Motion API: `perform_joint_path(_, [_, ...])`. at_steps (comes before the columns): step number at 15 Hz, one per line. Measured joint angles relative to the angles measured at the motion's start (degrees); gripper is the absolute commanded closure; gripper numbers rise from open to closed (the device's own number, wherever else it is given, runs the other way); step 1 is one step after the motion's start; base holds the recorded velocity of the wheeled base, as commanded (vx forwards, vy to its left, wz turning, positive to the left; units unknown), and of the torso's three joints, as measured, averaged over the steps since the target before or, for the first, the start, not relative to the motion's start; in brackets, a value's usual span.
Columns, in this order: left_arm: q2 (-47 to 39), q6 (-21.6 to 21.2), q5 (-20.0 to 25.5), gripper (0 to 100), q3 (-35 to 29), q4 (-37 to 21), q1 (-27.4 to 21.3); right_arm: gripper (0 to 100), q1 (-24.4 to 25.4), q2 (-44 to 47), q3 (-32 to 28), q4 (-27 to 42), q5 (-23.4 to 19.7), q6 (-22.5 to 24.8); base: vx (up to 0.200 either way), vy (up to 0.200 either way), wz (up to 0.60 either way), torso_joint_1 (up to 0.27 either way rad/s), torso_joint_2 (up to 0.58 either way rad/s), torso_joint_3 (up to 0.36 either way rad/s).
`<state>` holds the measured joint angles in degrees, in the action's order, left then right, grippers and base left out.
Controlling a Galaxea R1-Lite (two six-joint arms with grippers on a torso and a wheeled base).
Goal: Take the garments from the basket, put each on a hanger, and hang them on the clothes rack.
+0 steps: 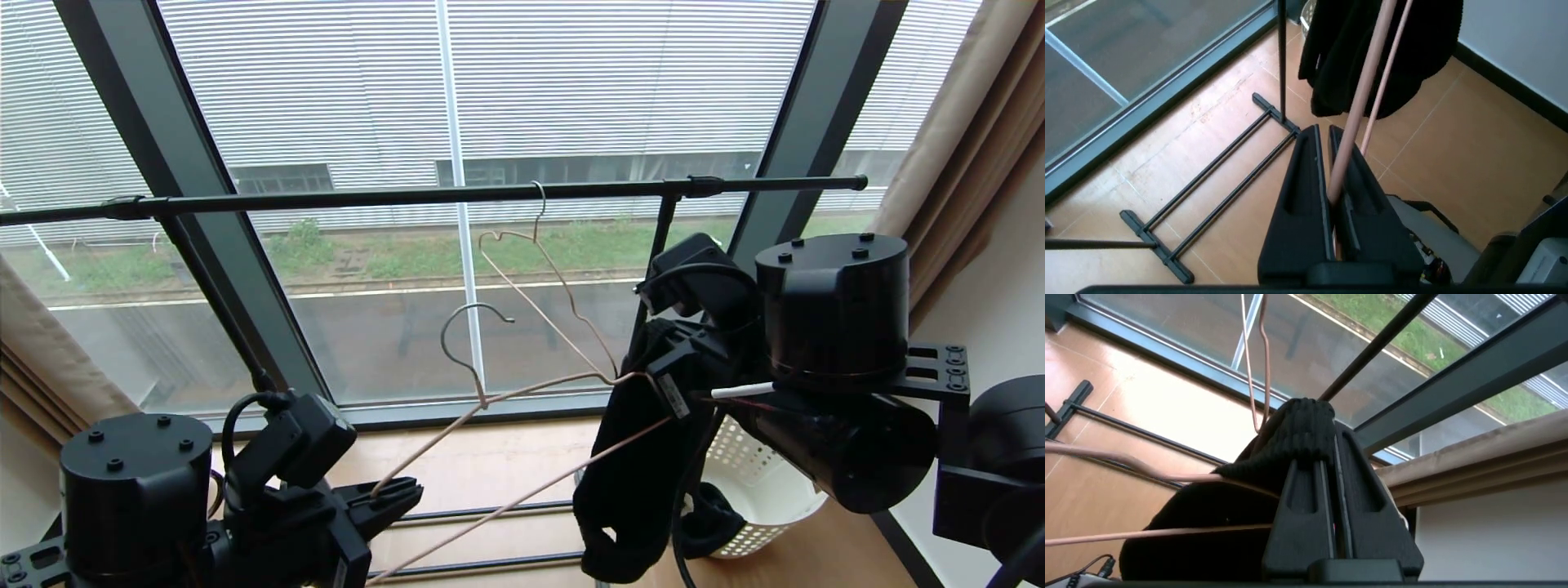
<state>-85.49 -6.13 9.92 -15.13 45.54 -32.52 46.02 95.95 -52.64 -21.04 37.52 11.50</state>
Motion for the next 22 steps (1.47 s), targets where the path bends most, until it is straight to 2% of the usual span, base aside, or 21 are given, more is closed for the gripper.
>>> perform_joint_path(3, [-0.01, -0.05, 0.04, 100, -0.99, 0.05, 3.34, 100, -0.07, -0.26, -0.28, -0.02, 0.00, 0.21, 0.000, 0.000, 0.00, 0.000, 0.00, 0.000])
perform_joint_path(8, [-0.28, -0.32, -0.18, 100, -1.79, 0.07, 4.91, 100, -0.05, -0.67, -0.77, 0.20, 0.05, 3.08, 0.000, 0.000, 0.00, 0.000, 0.00, 0.000])
perform_joint_path(9, [-0.28, -0.40, -0.73, 100, -1.95, 0.13, 5.02, 100, -0.02, -0.59, -1.24, 1.41, 0.68, 3.96, 0.000, 0.000, 0.00, 0.000, 0.00, 0.000])
perform_joint_path(11, [-0.28, -2.32, -5.44, 100, -2.18, 0.18, 4.74, 100, 0.10, 0.22, -3.51, 4.64, 3.89, 4.27, 0.000, 0.000, 0.00, 0.000, 0.00, 0.000])
perform_joint_path(14, [-0.23, -4.51, -7.96, 100, -1.65, 2.49, 2.79, 100, 0.20, 2.30, -7.03, 5.61, 5.78, 4.32, 0.000, 0.000, 0.00, 0.000, 0.00, 0.000])
perform_joint_path(17, [-0.34, -5.80, -13.20, 100, -0.39, 6.00, -0.99, 100, 0.45, 4.38, -8.52, 5.88, 6.29, 4.29, 0.000, 0.000, 0.00, 0.000, 0.00, 0.000])
perform_joint_path(22, [-0.83, -5.90, -13.59, 100, 1.27, 6.68, -5.42, 100, 1.50, 5.84, -10.20, 5.88, 6.33, 3.99, 0.000, 0.000, 0.00, 0.000, 0.00, 0.000])
